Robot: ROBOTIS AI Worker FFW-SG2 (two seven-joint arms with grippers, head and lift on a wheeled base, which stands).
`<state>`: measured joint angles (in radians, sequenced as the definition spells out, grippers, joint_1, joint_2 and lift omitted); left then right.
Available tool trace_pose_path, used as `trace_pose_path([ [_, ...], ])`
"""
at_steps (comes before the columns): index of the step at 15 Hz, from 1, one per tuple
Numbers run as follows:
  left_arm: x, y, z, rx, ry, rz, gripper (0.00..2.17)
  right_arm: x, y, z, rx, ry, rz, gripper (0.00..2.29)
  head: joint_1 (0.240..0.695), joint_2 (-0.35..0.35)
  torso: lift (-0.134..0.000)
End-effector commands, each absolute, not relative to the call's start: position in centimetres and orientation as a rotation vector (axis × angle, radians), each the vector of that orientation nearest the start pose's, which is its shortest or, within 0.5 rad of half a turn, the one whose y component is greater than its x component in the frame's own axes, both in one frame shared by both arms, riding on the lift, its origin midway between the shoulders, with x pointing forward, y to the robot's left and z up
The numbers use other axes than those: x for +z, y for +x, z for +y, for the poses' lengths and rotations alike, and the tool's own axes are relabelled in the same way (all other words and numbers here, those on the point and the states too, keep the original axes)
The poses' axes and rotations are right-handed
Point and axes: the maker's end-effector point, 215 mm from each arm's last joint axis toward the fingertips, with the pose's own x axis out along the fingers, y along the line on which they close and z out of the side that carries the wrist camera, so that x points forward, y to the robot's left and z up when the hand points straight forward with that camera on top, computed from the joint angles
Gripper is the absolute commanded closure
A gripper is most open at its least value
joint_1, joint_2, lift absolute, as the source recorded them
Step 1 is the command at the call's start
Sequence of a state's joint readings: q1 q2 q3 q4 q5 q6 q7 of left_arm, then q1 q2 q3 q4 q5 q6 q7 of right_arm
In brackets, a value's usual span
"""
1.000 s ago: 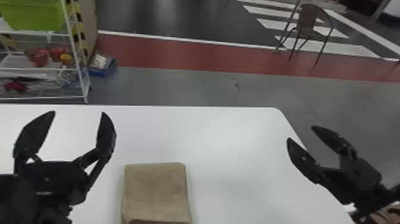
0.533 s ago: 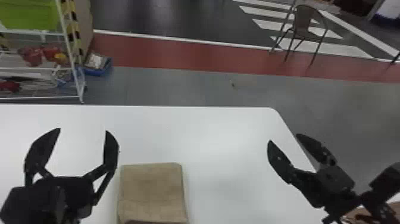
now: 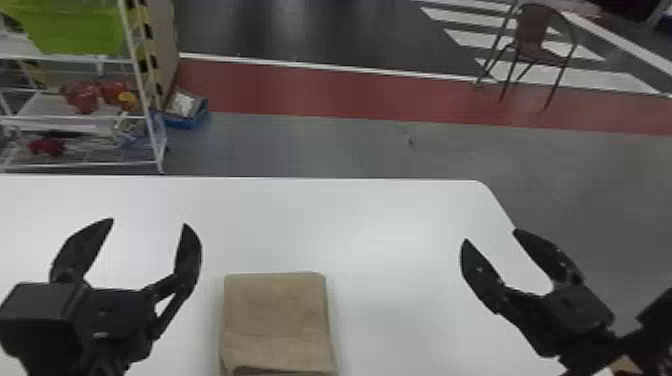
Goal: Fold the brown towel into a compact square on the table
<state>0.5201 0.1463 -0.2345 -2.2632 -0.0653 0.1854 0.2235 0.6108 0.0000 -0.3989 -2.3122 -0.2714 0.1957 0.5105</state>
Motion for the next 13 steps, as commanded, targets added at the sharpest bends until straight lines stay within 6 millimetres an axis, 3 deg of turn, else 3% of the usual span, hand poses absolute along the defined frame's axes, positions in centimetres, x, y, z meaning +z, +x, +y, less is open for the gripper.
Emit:
trace_pose_path([
  [1,-29.0,43.9,16.5,-0.029,0.086,0.015,0.20,-27.3,39.8,-29.9,0.215,0.030,0.023,0.07,0.695,-0.200,-0.123],
  [7,-29.0,44.2,18.0,-0.009,0.095,0.015,0.20,-27.1,40.7,-29.9,0.214,0.009,0.030,0.07,0.695,-0.165,-0.123],
  [13,-28.7,44.1,17.9,-0.022,0.103,0.013,0.20,-27.5,41.0,-28.9,0.224,-0.017,0.066,0.07,0.695,-0.155,-0.123],
])
